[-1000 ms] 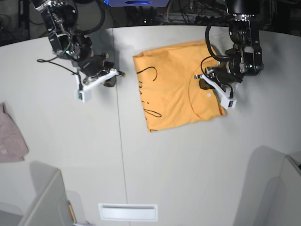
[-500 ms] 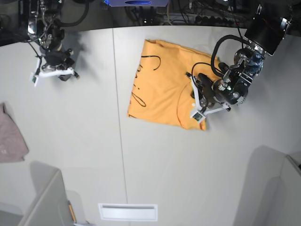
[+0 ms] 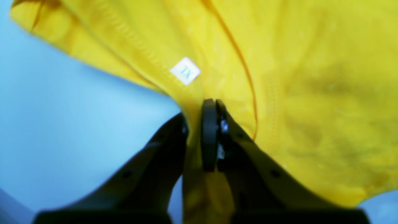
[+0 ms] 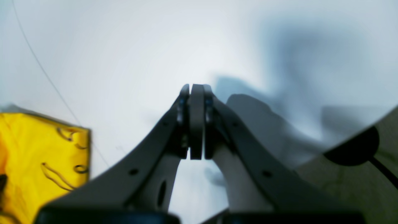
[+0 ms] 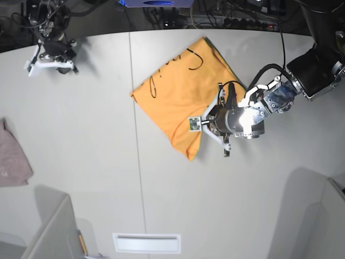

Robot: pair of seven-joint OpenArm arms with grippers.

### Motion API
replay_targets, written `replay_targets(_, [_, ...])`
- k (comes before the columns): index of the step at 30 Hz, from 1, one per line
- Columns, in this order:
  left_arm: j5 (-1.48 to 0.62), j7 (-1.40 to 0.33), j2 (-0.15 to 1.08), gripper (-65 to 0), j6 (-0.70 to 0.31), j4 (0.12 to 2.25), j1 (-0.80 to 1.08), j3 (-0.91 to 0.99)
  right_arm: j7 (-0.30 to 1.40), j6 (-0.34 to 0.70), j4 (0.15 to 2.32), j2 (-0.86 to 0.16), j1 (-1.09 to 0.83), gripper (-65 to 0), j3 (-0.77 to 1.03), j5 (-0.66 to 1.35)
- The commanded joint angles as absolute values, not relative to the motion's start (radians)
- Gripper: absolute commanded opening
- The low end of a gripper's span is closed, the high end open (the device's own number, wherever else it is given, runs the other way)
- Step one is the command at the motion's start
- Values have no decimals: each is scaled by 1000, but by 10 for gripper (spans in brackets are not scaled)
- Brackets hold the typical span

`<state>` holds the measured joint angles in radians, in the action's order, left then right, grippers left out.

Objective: Fold the T-shirt properly
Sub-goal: 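Grasp the folded shirt's edge with the left gripper, then drag the folded shirt with the left gripper to square it on the table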

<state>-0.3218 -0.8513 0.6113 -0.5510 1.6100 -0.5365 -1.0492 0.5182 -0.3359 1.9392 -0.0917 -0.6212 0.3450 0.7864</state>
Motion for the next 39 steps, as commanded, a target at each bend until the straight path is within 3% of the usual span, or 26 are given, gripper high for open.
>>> replay_targets(1, [-275, -848, 610, -650, -584, 1620, -555, -1047, 503, -328, 1954, -79, -638, -650, 352, 788])
replay_targets(4, [-182, -809, 578, -650, -698, 1620, -553, -1047, 503, -328, 1954, -56, -659, -650, 352, 786])
replay_targets(11, [-159, -578, 567, -650, -698, 1581, -561, -1055, 503, -328, 1954, -39, -685, -650, 343, 786])
replay_targets(22, [-157, -344, 447, -650, -698, 1279, -648, -1056, 503, -328, 1952, -38, -684, -650, 341, 786])
replay_targets(34, [-153, -332, 311, -650, -698, 1168, -717, -1056, 503, -328, 1952, -38, -679, -650, 341, 786])
replay_targets(39, [-47, -329, 286, -650, -698, 1122, -705, -1056, 503, -328, 1952, -42, -679, -650, 341, 786])
